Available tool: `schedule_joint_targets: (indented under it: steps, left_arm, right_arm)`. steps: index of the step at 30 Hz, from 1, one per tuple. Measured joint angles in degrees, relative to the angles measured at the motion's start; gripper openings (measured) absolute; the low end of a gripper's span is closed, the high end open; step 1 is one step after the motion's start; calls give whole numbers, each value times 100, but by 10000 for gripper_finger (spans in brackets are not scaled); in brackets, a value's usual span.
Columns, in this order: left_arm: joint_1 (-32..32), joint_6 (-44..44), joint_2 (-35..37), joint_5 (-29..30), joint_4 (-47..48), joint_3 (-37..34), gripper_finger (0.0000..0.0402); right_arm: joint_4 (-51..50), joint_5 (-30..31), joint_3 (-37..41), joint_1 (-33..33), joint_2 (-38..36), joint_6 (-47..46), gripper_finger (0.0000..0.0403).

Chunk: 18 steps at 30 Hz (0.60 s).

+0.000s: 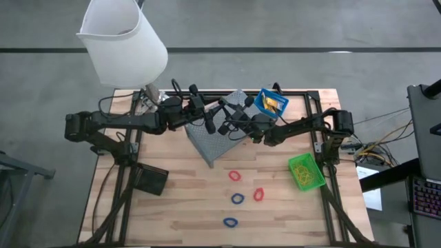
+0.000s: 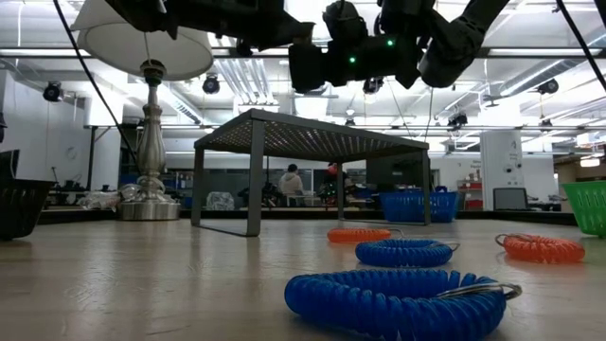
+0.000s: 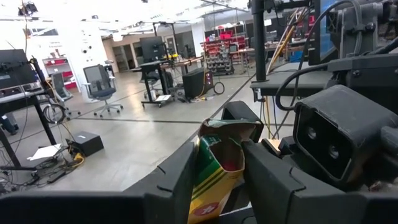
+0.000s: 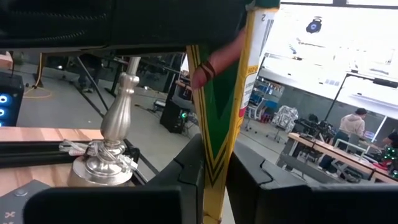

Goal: Pick & Place Office Desk Supplies
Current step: Put the crayon box into the blue basket

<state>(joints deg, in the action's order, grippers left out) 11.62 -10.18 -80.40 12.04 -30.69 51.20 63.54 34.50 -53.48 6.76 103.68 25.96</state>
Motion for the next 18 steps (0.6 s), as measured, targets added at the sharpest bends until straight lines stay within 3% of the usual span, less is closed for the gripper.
schedule_joint_targets:
  steps: [18]
  left_arm:
    - [-7,-30,4,-3,162,3,136]
  right_arm:
    - [-34,13,5,2,7,15,42]
